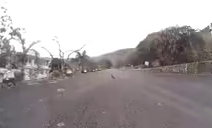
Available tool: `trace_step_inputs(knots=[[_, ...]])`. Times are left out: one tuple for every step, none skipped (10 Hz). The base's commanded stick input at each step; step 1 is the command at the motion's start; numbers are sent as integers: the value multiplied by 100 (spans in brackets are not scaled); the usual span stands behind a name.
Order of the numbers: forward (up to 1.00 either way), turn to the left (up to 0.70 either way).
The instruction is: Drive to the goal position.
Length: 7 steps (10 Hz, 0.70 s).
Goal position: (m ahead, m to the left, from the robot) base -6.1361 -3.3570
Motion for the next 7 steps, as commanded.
trace_step_inputs(knots=[[70, -27], [70, -27], [45, -33], [14, -41], [0, -45], [0, -45], [0, -45]])
